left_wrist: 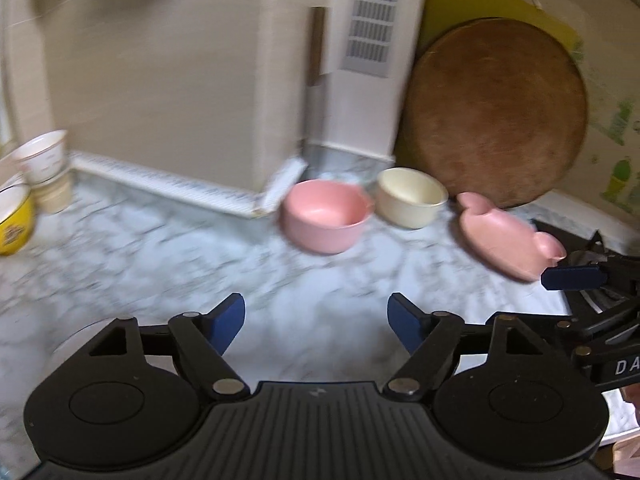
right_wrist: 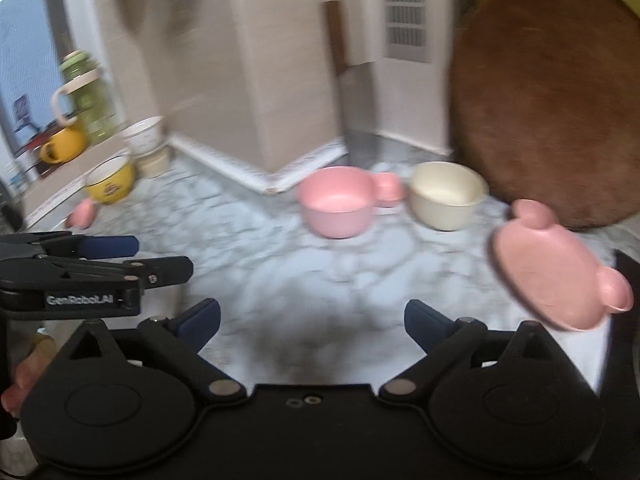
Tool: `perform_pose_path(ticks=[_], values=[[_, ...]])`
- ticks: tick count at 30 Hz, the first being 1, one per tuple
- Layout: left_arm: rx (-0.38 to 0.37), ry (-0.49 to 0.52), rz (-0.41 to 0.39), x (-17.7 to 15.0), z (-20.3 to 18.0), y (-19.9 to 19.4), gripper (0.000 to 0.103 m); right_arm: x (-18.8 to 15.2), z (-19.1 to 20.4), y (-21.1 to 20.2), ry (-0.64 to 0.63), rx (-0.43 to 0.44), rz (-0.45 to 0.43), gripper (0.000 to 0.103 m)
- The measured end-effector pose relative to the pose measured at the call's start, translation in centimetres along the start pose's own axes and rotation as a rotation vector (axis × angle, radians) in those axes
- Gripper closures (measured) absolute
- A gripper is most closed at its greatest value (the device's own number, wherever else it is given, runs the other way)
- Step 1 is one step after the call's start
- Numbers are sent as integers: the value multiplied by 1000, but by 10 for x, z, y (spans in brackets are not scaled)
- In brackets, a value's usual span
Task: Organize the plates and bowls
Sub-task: 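Move both grippers to the pink bear-shaped plate and close the left gripper on its rim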
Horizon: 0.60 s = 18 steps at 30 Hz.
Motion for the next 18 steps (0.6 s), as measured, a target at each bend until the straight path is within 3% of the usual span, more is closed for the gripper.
perform_pose_path(ticks=[4,7,8,14,18], values=[[-44,37,4,15,-36,23,22,-1,-45,-6,61,-55,3,1],[-70,68,-2,28,-62,40,2,-1,-78,-9,106,-92,0,1],[-84,78,-7,32,-71,46,0,-2,-89,-11,119,-122,-8,1],[-132,130,28,56,-119,87,0,-9,-151,-12,218,-212,-27,1],[-146,157,53,73,-146,116,0,-16,-189,-6,272,-241,24,1]])
Point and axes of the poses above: each gripper's, at about its wrist camera, not at the fingertips, and y roughly the way its jaws point, z to its left, x to its top, the point moved 8 cm from there along y, roughly the way its jaws point, and after that the axes turned 7 degrees about z, right-handed, at the moved point
